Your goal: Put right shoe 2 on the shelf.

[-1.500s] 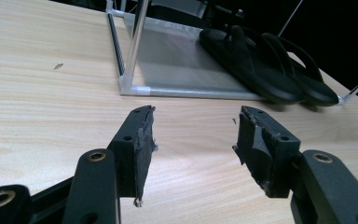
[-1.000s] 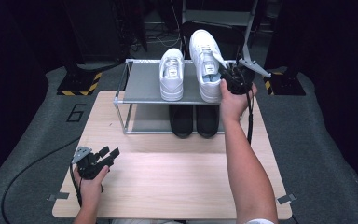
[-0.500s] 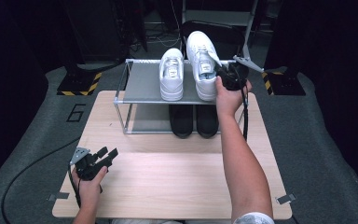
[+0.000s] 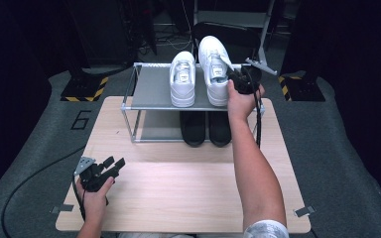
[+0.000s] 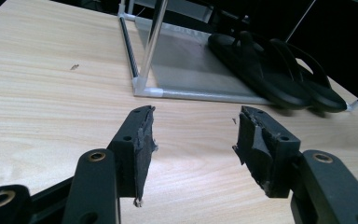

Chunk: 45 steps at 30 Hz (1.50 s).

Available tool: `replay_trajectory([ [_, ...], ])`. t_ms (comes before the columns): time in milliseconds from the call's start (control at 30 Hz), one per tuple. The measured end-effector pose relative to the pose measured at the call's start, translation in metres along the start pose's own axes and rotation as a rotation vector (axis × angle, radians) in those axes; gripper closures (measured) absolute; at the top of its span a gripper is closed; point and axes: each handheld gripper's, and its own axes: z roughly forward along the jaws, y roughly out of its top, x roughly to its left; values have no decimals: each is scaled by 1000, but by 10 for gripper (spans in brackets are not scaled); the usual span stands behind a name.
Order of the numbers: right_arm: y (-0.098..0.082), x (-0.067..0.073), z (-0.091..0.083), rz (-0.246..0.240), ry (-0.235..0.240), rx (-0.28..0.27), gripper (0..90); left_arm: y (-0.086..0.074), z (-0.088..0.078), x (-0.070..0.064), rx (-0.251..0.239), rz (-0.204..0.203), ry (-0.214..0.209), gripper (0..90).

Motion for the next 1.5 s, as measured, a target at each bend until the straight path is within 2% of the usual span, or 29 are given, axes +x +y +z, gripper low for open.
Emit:
replay_trajectory([
  [167, 0, -1, 5, -3, -4, 7, 794, 0, -1, 2, -8, -13, 5, 455],
  [333, -2, -1, 11, 11, -12, 18, 793, 1, -1, 1, 6, 4, -6, 455],
  [500, -6, -1, 16, 3, -22, 32, 792, 1, -1, 3, 0, -13, -3, 455],
  [700, -10, -3, 23, 24, -31, 49, 791, 1, -2, 4, -1, -12, 0, 455],
  [733, -11, -4, 23, 29, -35, 55, 790, 1, -2, 3, -11, -27, 2, 455],
  [767, -12, -5, 24, 35, -37, 58, 789, 1, -3, 5, 3, -6, -1, 455],
  [833, -11, -6, 25, 52, -35, 62, 787, 1, -2, 4, -13, -20, 2, 455],
  [900, -11, -7, 26, 47, -41, 64, 782, 1, -2, 4, -15, -24, 3, 455],
  [1000, -10, -7, 28, 47, -45, 73, 776, 1, -3, 6, 1, -7, 3, 455],
  [1233, -10, -9, 31, 50, -37, 92, 758, 1, -3, 7, 2, -14, 6, 455],
  [1433, -7, -15, 37, 74, -41, 126, 734, 1, -3, 10, -9, -25, 15, 455],
  [1467, -7, -16, 38, 73, -37, 129, 726, 1, -4, 11, 3, -27, 14, 455],
  [1500, -7, -16, 38, 74, -31, 128, 718, 1, -4, 12, -8, -27, 15, 454],
])
